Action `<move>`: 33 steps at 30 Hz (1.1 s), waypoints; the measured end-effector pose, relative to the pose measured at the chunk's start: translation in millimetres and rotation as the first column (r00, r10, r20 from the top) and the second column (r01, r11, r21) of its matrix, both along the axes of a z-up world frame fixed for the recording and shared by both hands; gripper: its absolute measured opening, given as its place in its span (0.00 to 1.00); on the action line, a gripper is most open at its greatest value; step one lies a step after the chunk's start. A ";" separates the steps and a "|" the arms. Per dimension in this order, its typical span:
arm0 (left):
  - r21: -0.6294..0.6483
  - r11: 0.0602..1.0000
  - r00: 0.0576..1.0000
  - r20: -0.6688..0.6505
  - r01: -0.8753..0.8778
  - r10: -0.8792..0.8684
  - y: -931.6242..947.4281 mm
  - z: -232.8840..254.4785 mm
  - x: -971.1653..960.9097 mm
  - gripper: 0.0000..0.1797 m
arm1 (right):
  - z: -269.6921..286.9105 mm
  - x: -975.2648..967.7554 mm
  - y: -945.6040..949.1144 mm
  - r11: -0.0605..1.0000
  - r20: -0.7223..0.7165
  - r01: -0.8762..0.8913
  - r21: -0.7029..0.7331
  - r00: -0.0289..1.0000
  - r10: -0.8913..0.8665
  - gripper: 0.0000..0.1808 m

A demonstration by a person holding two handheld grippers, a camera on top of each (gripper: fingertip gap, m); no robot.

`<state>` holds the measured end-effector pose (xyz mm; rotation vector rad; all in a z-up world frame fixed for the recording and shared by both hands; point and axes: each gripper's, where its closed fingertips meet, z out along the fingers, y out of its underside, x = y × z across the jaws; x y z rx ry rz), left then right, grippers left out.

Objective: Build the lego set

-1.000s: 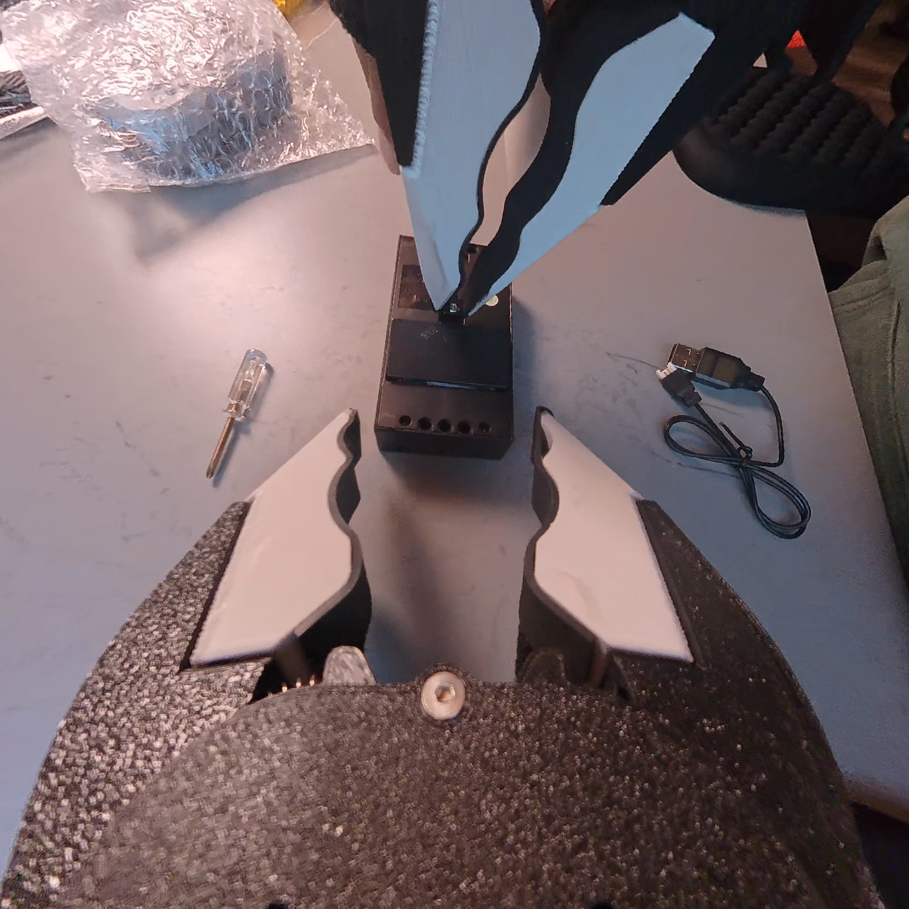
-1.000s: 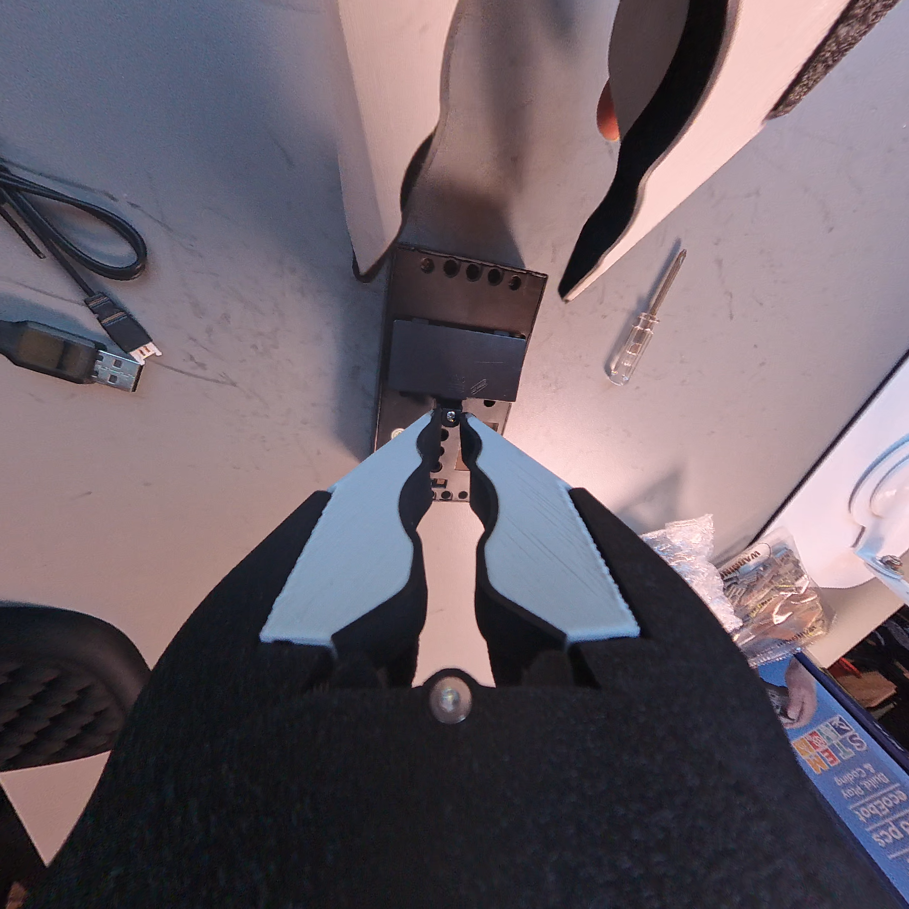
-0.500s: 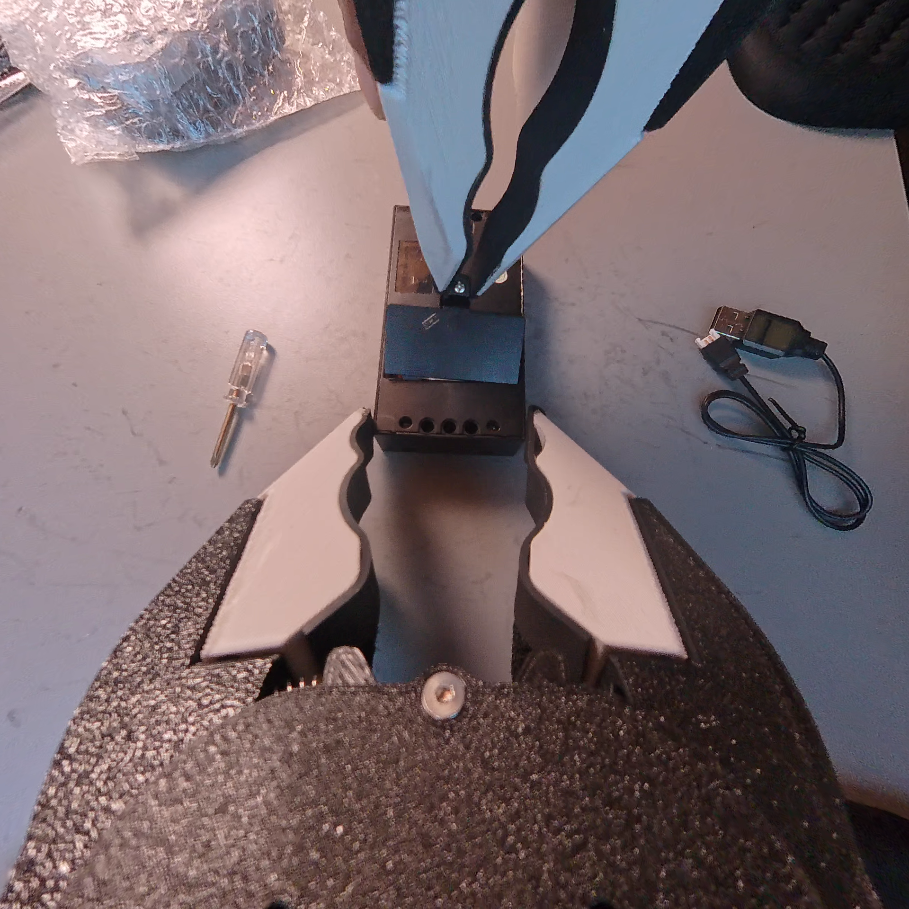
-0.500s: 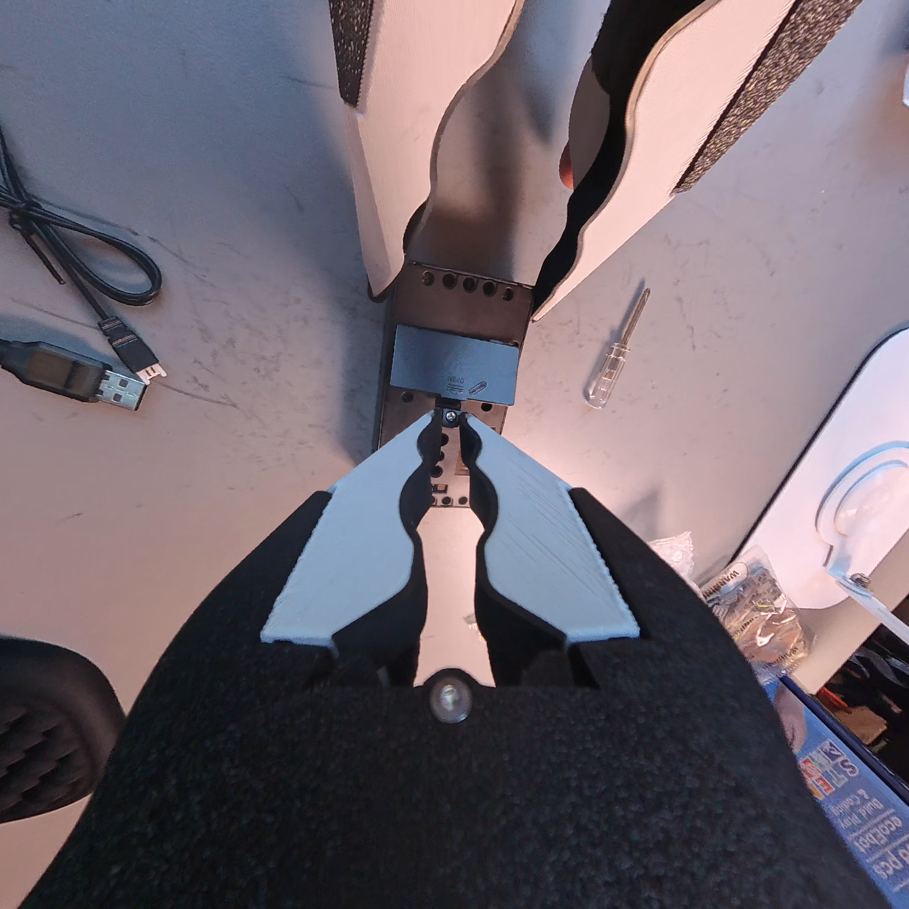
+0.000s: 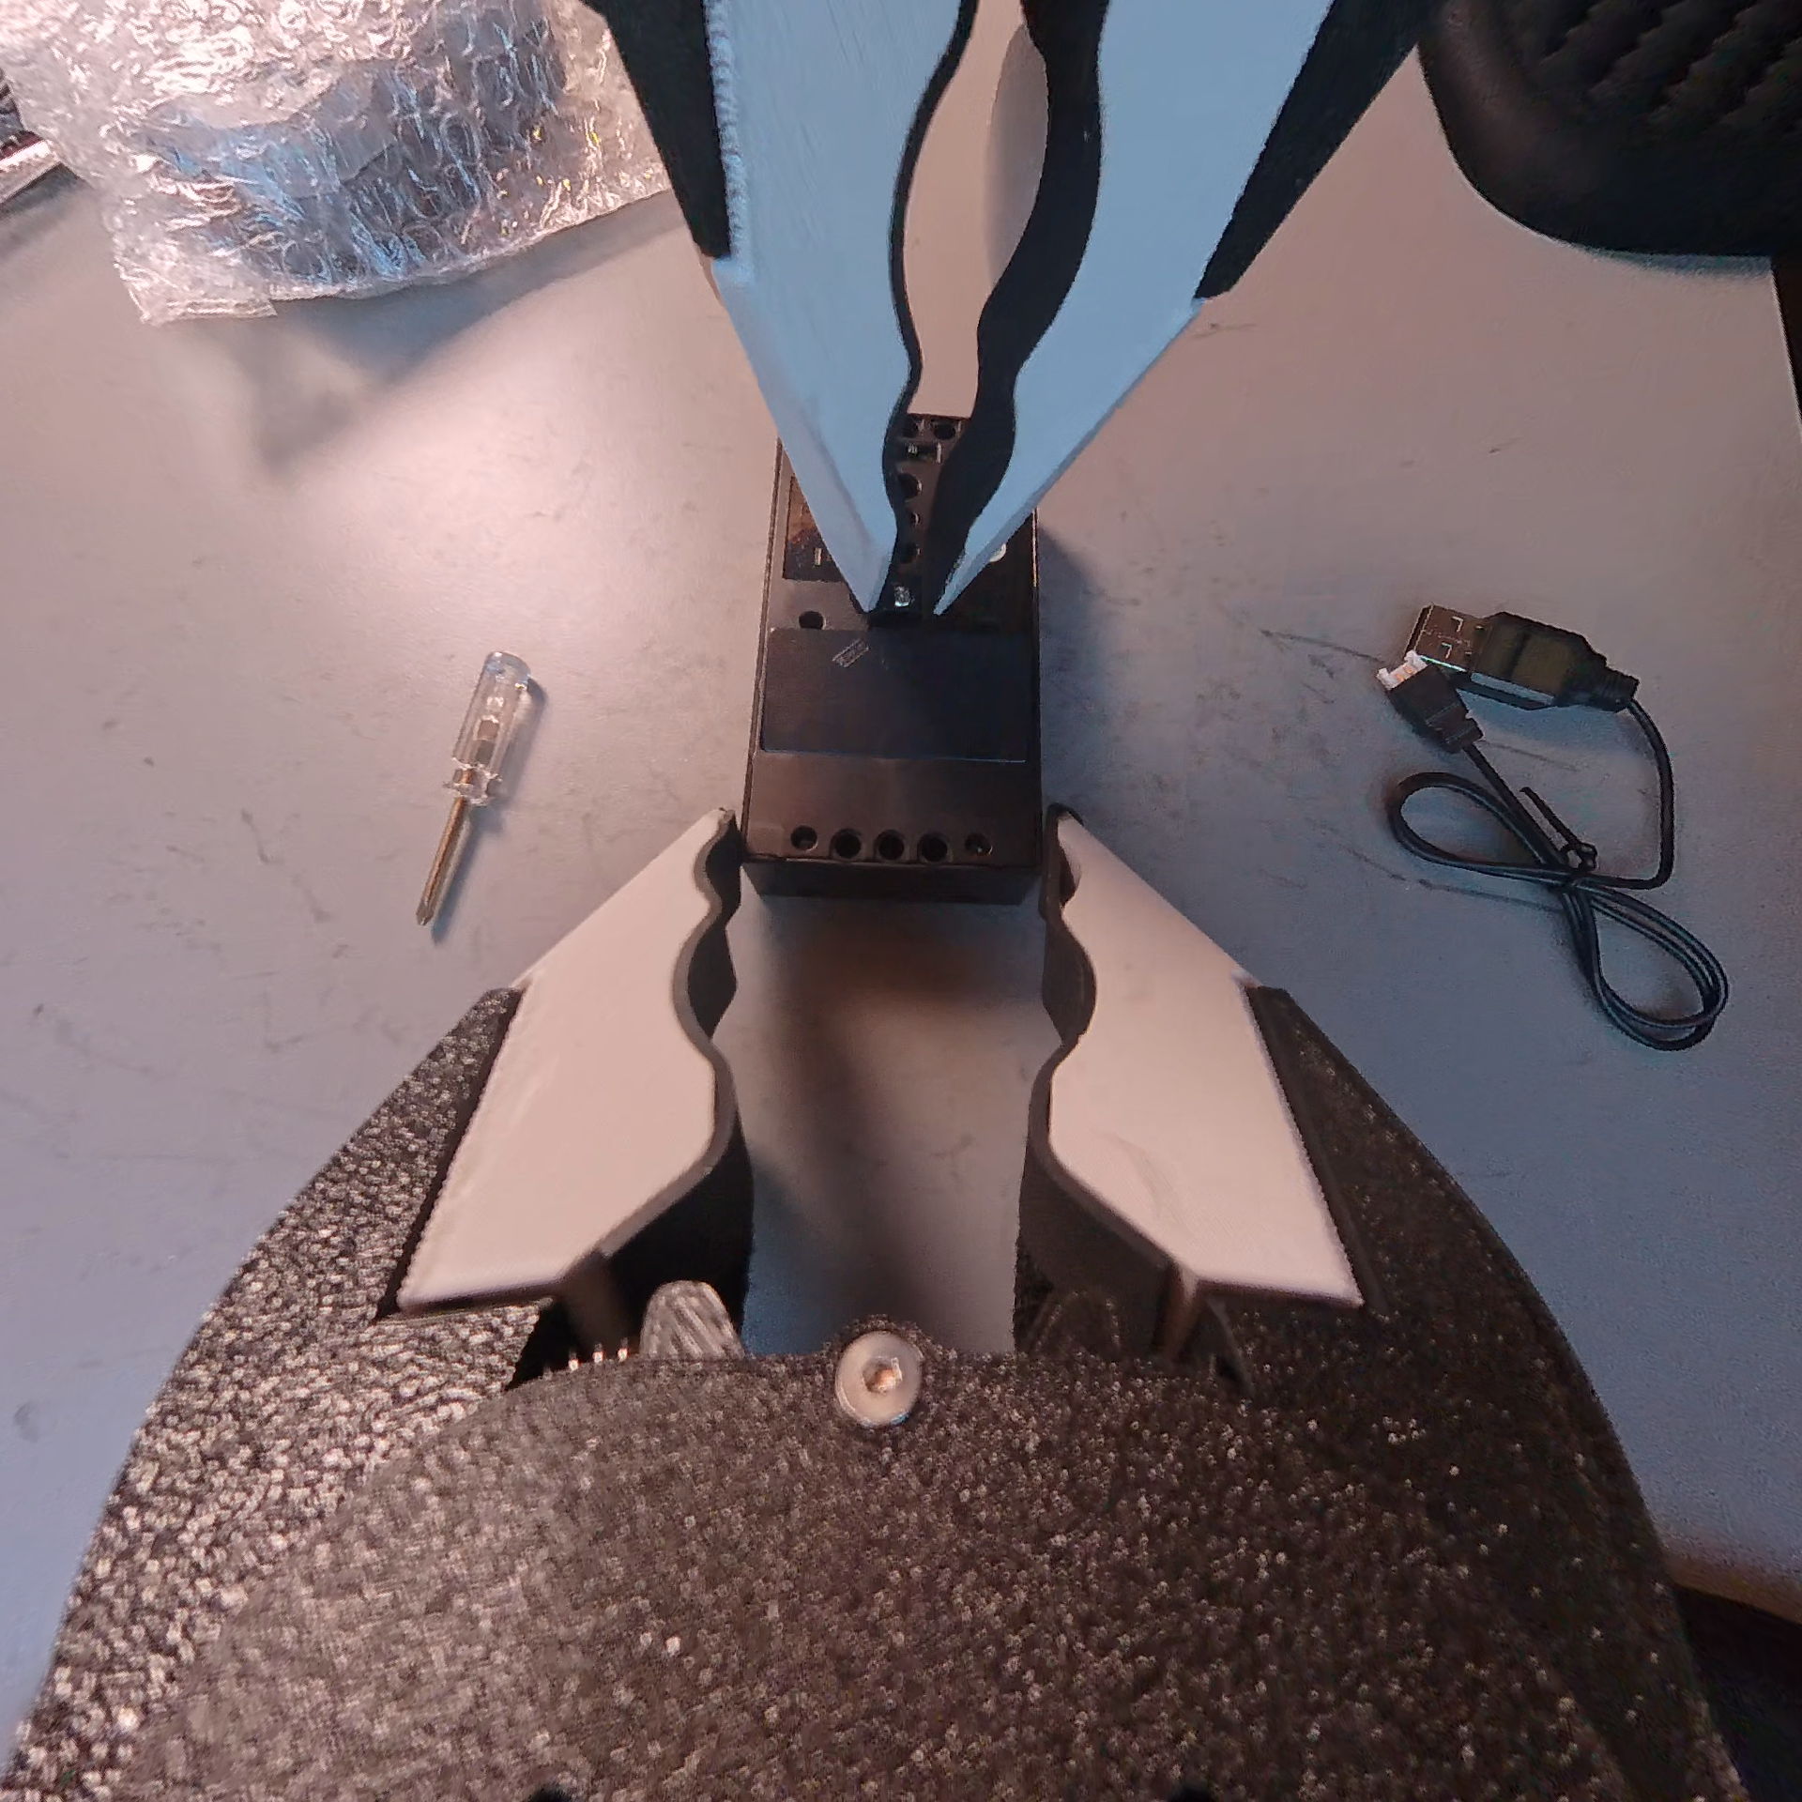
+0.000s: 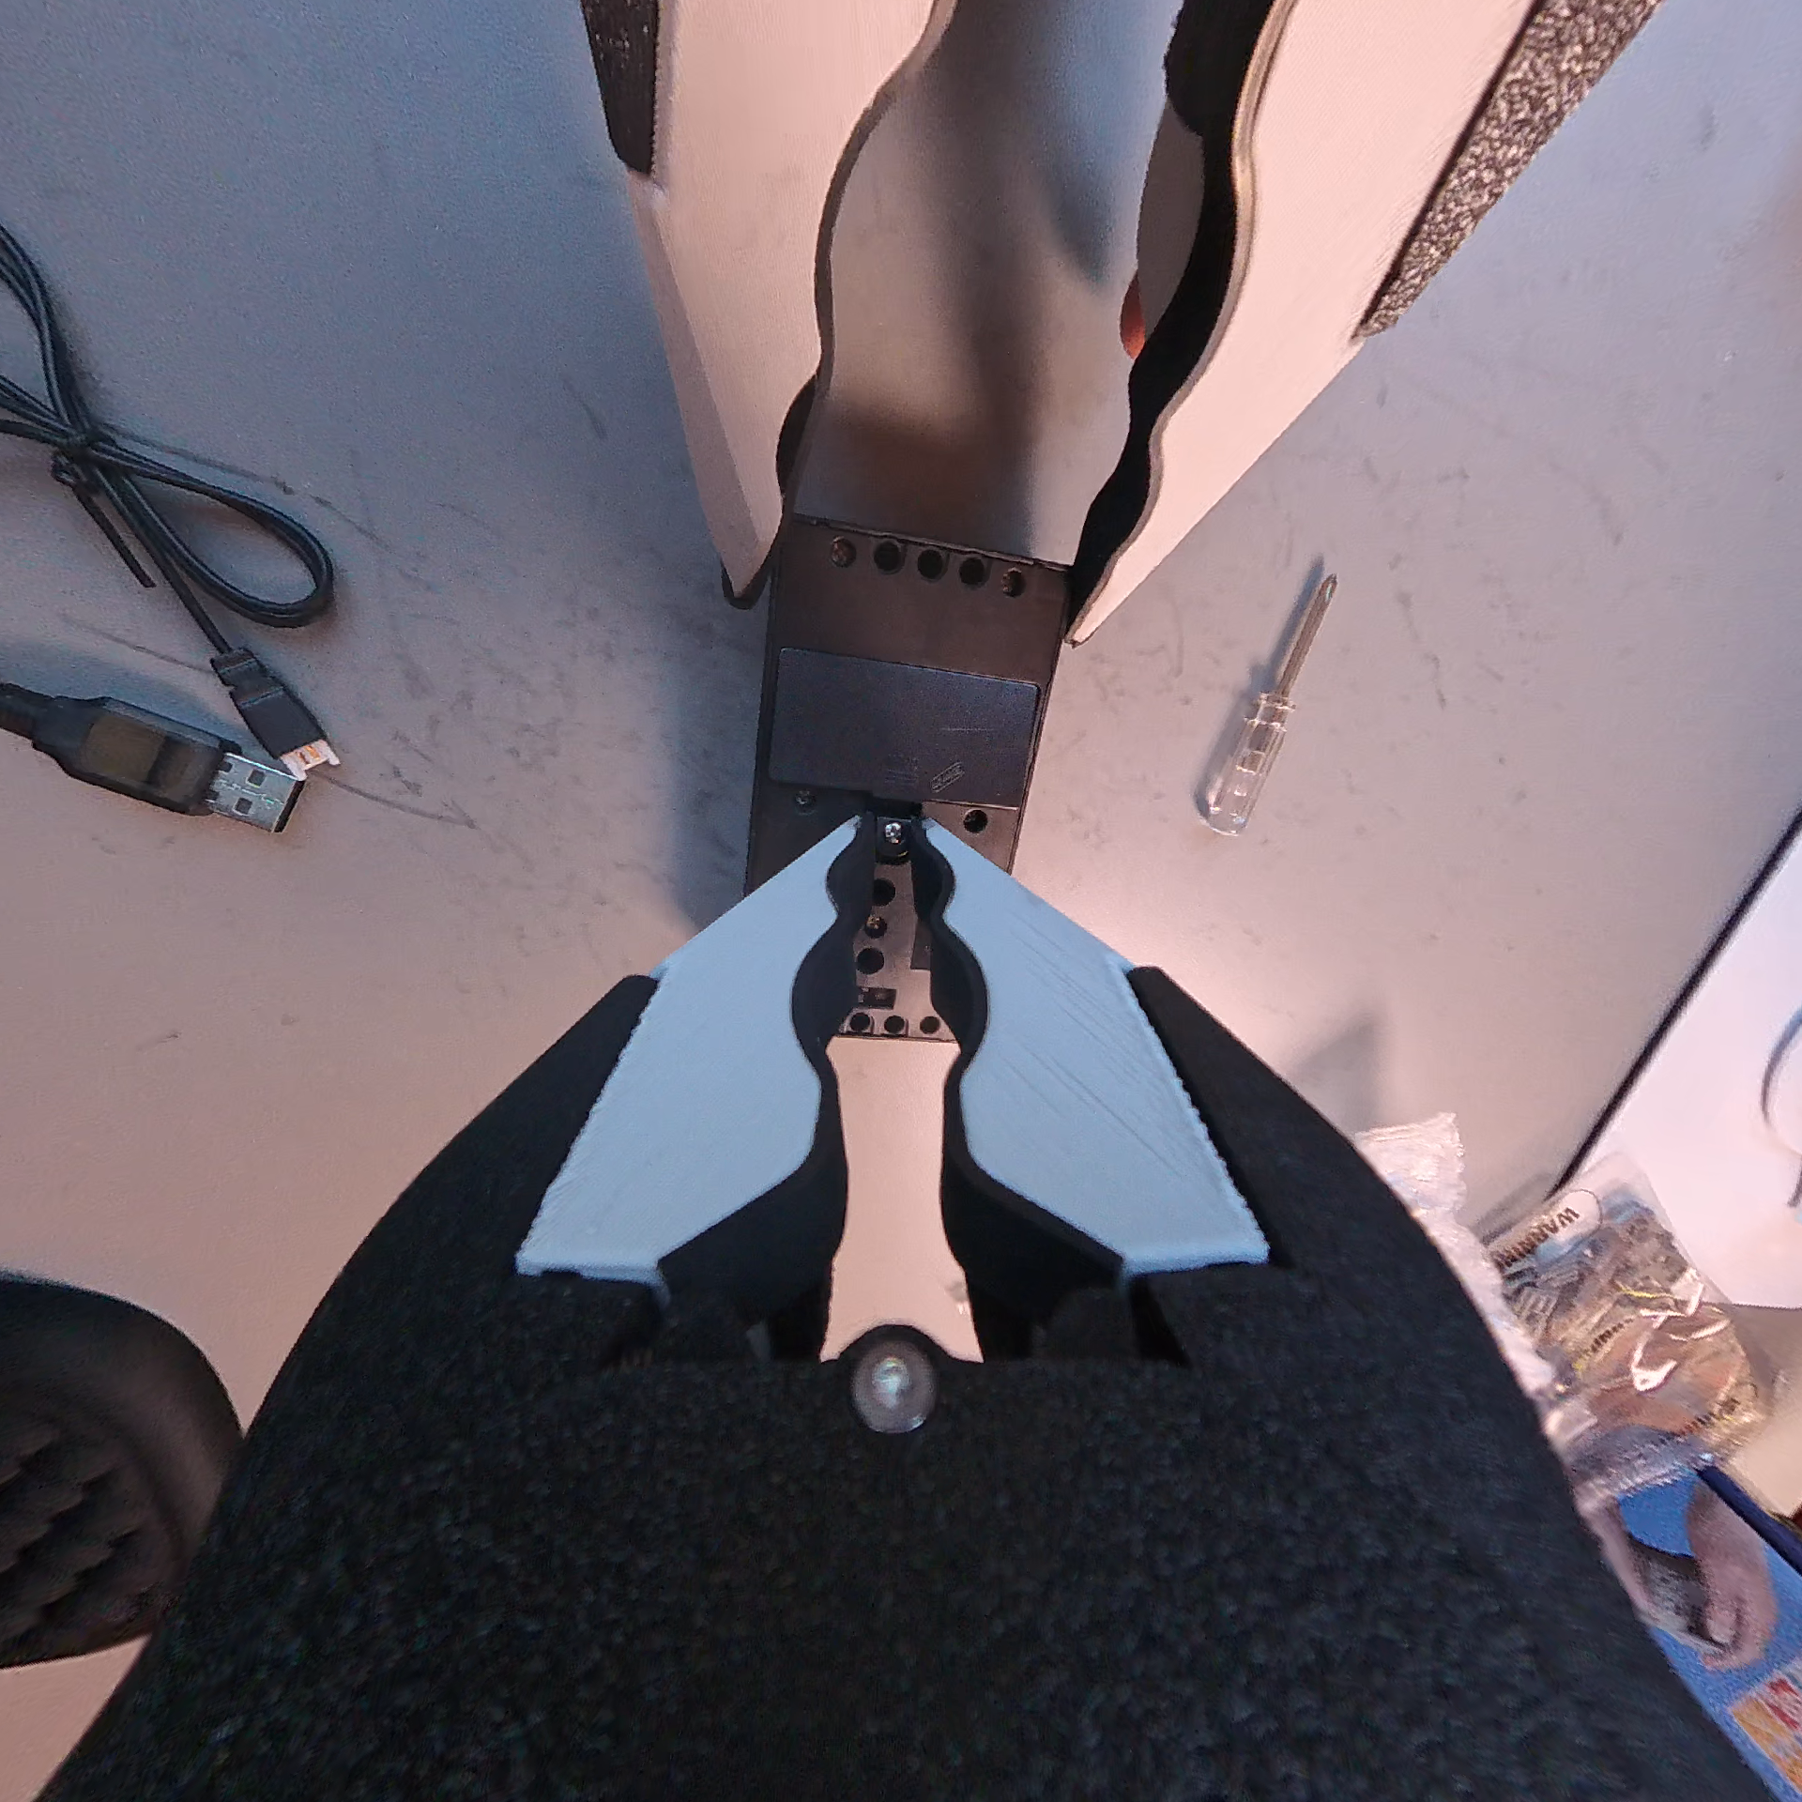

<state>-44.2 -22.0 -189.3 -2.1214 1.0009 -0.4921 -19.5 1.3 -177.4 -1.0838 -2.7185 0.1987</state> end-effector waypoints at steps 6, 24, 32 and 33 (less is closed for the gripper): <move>-0.002 1.000 1.000 0.001 -0.003 0.003 -0.4 0.0 -0.3 0.34 | 0.9 -0.6 1.8 0.995 -0.074 0.061 -0.073 0.995 -0.067 0.04; 0.001 1.000 1.000 0.000 0.001 -0.001 -1.0 0.0 0.4 0.34 | 20.6 -6.1 1.1 0.975 -0.184 0.096 -0.199 0.974 -0.133 0.08; -0.001 1.000 1.000 0.001 0.001 -0.001 -1.2 -0.1 0.1 0.34 | 13.5 -6.8 -1.5 0.960 -0.140 0.151 -0.235 0.972 -0.187 0.04; -0.001 1.000 1.000 0.002 0.001 -0.001 -1.3 -0.1 0.1 0.34 | 12.7 -6.3 -1.2 0.950 -0.138 0.181 -0.253 0.966 -0.221 0.04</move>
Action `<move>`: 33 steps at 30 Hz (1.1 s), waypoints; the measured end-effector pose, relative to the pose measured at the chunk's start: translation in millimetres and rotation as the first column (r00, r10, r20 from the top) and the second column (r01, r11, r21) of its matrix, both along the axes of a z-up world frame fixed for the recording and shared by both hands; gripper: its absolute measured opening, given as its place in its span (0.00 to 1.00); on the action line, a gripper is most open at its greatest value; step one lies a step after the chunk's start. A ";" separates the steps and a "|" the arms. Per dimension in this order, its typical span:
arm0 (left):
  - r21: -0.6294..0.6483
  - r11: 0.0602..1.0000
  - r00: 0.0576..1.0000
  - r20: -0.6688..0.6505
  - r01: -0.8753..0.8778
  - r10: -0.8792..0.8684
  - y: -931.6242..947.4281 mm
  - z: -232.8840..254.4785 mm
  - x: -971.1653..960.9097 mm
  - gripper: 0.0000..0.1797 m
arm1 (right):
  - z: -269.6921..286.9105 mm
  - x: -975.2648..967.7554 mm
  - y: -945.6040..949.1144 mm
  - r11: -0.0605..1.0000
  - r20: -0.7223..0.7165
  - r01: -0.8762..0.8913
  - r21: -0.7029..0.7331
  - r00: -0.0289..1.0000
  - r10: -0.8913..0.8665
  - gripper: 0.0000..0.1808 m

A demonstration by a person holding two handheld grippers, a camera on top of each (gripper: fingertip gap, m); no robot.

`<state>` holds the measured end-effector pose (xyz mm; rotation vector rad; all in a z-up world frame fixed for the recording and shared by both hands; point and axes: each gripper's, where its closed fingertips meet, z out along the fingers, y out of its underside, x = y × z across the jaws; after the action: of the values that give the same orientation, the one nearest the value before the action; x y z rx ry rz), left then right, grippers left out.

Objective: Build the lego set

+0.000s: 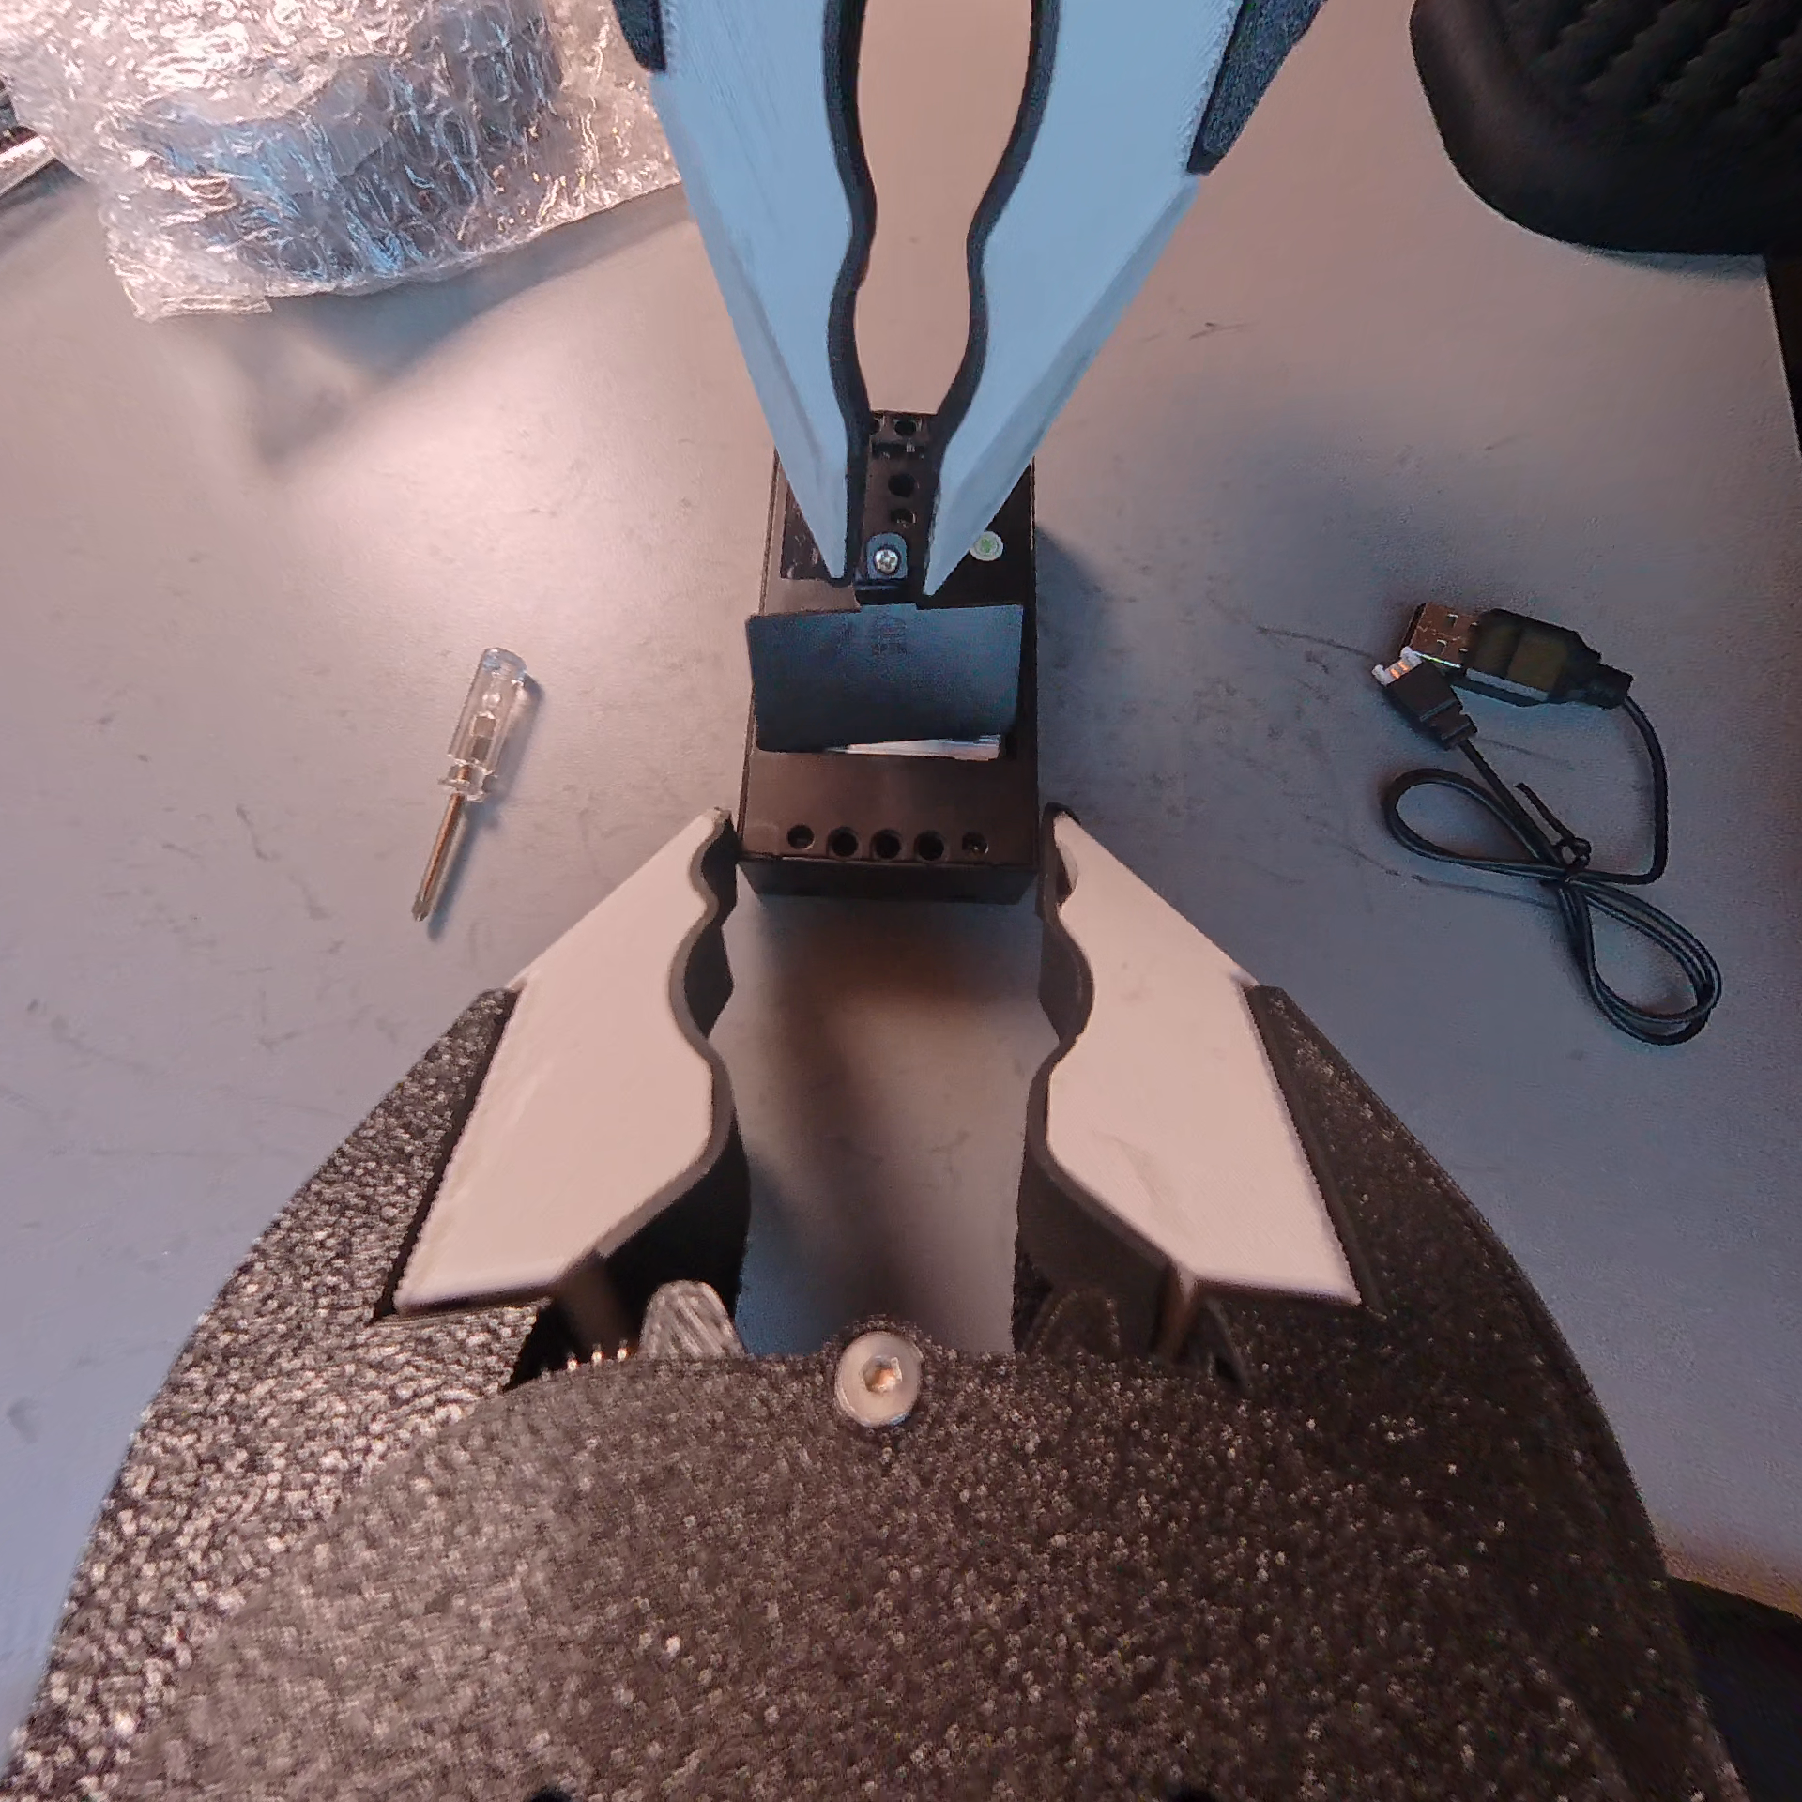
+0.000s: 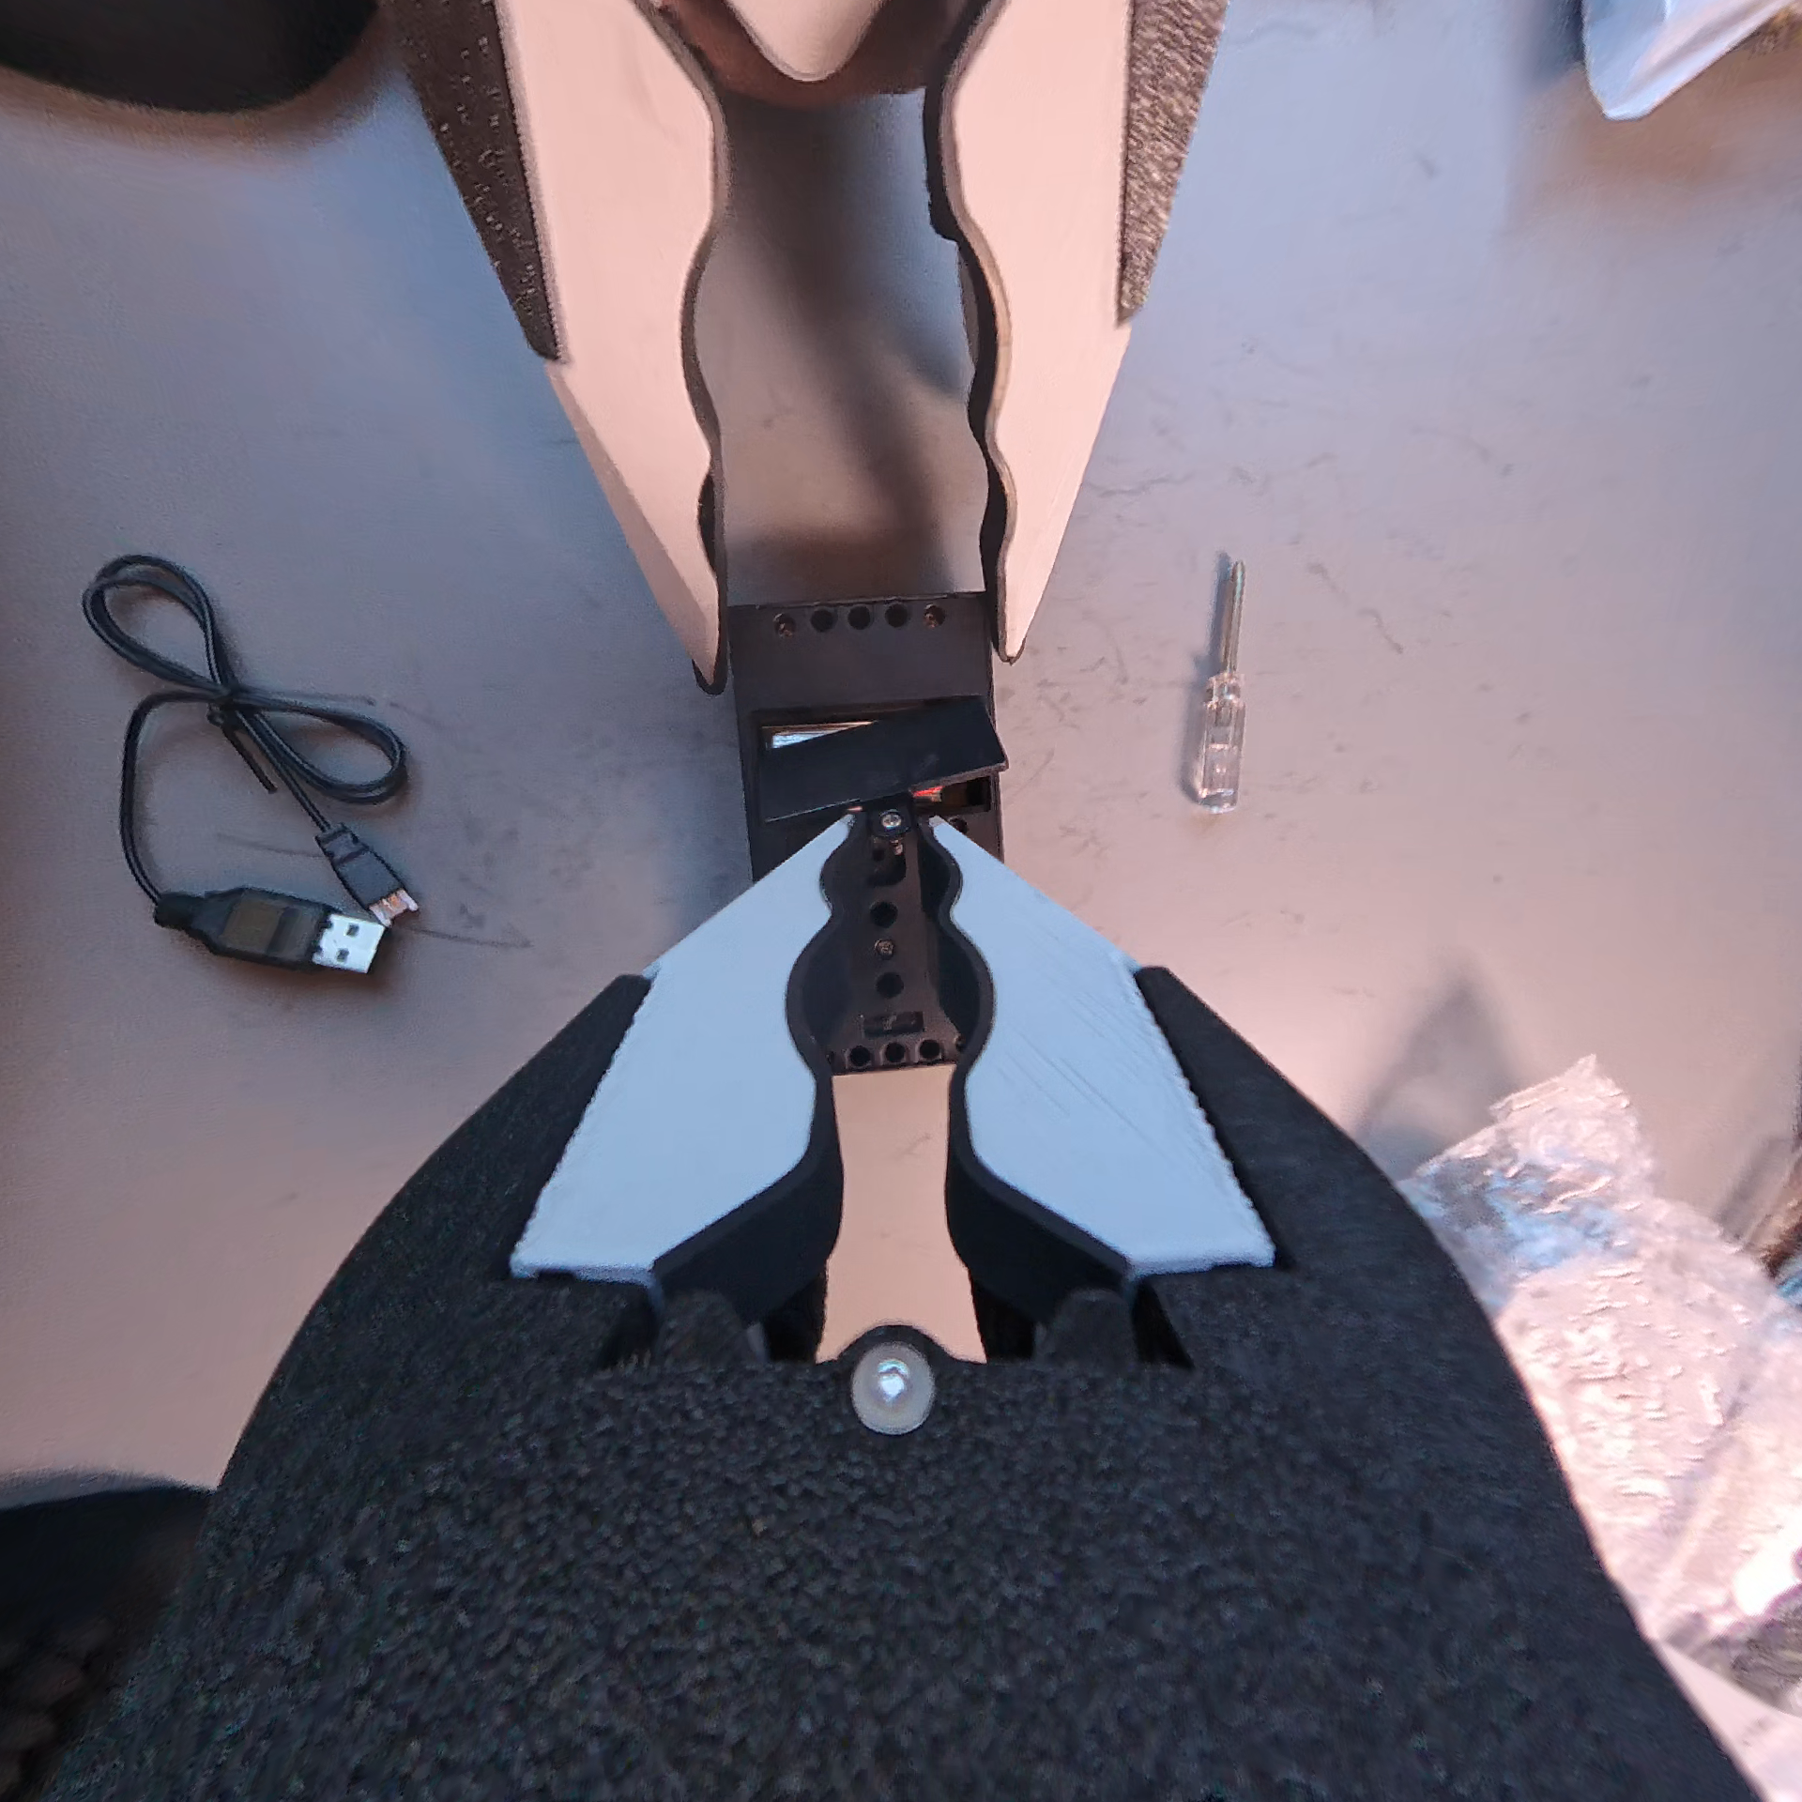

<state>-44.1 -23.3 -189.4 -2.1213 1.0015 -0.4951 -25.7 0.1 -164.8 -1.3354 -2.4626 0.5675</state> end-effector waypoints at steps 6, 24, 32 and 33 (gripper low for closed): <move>-0.001 1.000 1.000 0.000 -0.002 0.002 0.2 -0.2 -0.1 0.34 | -1.5 1.2 -0.3 0.956 -0.004 0.209 -0.205 0.977 -0.214 0.04; -0.002 1.000 1.000 0.001 -0.008 0.008 1.0 -0.2 -0.8 0.34 | -6.7 2.3 -1.6 0.896 -0.033 0.297 -0.331 0.945 -0.325 0.04; -0.002 1.000 1.000 -0.002 -0.011 0.011 1.3 -0.3 -0.9 0.34 | -9.7 2.5 -1.4 0.900 -0.035 0.309 -0.308 0.941 -0.335 0.04; -0.001 1.000 1.000 -0.003 -0.011 0.011 1.3 -0.5 -0.8 0.34 | -9.8 2.5 -1.3 0.906 -0.041 0.304 -0.294 0.943 -0.330 0.04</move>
<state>-44.9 -22.1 -189.9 -2.1280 0.9915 -0.4871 -23.2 -1.2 -174.5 -1.7350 -2.0849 0.8994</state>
